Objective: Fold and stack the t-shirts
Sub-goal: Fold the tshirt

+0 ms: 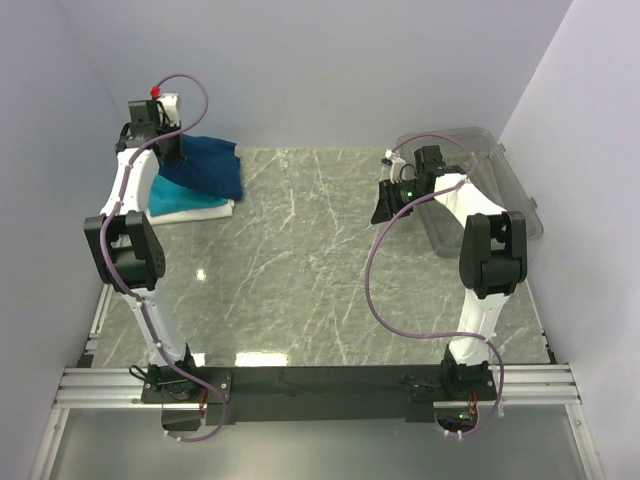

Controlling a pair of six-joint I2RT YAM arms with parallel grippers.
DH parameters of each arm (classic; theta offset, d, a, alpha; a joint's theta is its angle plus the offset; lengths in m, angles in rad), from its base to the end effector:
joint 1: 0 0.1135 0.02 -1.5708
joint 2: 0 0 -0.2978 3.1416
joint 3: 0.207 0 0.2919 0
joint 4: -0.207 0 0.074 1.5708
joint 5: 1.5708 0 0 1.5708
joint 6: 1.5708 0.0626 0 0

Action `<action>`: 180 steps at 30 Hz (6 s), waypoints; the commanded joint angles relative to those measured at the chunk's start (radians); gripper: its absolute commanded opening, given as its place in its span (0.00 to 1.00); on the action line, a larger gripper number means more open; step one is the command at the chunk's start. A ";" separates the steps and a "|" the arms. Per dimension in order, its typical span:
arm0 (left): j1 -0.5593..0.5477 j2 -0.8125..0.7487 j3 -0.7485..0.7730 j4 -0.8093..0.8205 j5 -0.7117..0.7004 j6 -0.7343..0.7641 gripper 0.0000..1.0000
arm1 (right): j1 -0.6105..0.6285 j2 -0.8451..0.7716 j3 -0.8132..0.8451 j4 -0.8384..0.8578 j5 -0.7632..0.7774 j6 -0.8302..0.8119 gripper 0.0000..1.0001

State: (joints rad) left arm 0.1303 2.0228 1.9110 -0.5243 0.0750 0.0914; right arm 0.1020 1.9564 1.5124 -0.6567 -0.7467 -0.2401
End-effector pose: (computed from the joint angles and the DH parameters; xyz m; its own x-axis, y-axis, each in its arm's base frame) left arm 0.5463 0.0669 0.3281 -0.5929 0.0141 -0.8051 -0.0157 0.9995 0.0291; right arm 0.4633 0.0902 0.2140 -0.7709 -0.2543 -0.5840 -0.5808 0.6572 0.4805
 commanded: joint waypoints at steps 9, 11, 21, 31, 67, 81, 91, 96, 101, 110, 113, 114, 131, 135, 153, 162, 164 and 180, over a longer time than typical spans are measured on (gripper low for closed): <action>0.060 0.007 -0.024 0.081 0.108 -0.078 0.00 | -0.004 -0.004 -0.018 0.016 -0.017 -0.011 0.39; 0.061 0.010 -0.020 0.084 0.101 -0.085 0.00 | -0.004 -0.007 -0.026 0.017 -0.016 -0.013 0.39; 0.072 -0.027 0.007 0.110 0.243 -0.140 0.00 | -0.002 0.004 -0.020 0.016 -0.020 -0.013 0.39; 0.040 -0.071 0.040 0.113 0.263 -0.168 0.00 | 0.002 0.001 -0.027 0.017 -0.014 -0.013 0.39; 0.126 -0.062 -0.148 0.115 0.201 -0.147 0.00 | 0.005 -0.001 -0.026 0.017 -0.019 -0.014 0.39; 0.134 -0.032 -0.147 0.116 0.207 -0.157 0.01 | 0.005 0.004 -0.020 0.008 -0.019 -0.021 0.39; 0.134 -0.027 -0.121 0.107 0.178 -0.197 0.00 | 0.011 0.004 -0.018 0.005 -0.017 -0.022 0.39; 0.129 -0.055 -0.109 0.104 0.258 -0.226 0.00 | 0.013 0.004 -0.018 0.005 -0.016 -0.022 0.39; 0.083 -0.107 -0.066 0.089 0.284 -0.277 0.00 | 0.019 0.009 -0.012 0.003 -0.017 -0.021 0.39; -0.015 -0.153 -0.021 0.037 0.287 -0.477 0.00 | 0.027 -0.008 -0.014 0.000 -0.022 -0.027 0.39; -0.047 -0.183 -0.061 0.069 0.348 -0.586 0.00 | 0.030 -0.019 -0.015 -0.001 -0.026 -0.030 0.39; -0.058 -0.190 -0.081 0.078 0.362 -0.605 0.00 | 0.030 -0.022 -0.014 -0.003 -0.026 -0.030 0.39; -0.420 -0.231 -0.236 0.325 0.503 -0.932 0.01 | 0.015 -0.139 -0.046 -0.027 0.012 -0.076 0.39; -0.445 -0.222 -0.224 0.323 0.555 -0.943 0.00 | -0.018 -0.149 -0.041 -0.038 0.004 -0.080 0.39; -0.403 -0.595 -0.915 0.066 0.407 -0.835 0.00 | 0.128 -0.122 -0.100 -0.117 -0.017 -0.225 0.42; -0.350 -0.673 -1.090 0.161 0.325 -0.956 0.00 | 0.303 -0.008 -0.093 -0.049 -0.026 0.013 0.62; -0.348 -0.679 -1.122 0.179 0.325 -0.963 0.00 | 0.317 0.018 -0.087 -0.038 -0.029 0.054 0.64; -0.348 -0.693 -1.195 0.239 0.341 -0.995 0.00 | 0.406 0.180 -0.074 -0.043 -0.109 0.219 0.64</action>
State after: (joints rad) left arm -0.2192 1.3624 0.7231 -0.3214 0.4126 -0.8864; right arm 0.4862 2.0979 1.4204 -0.7025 -0.8310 -0.0589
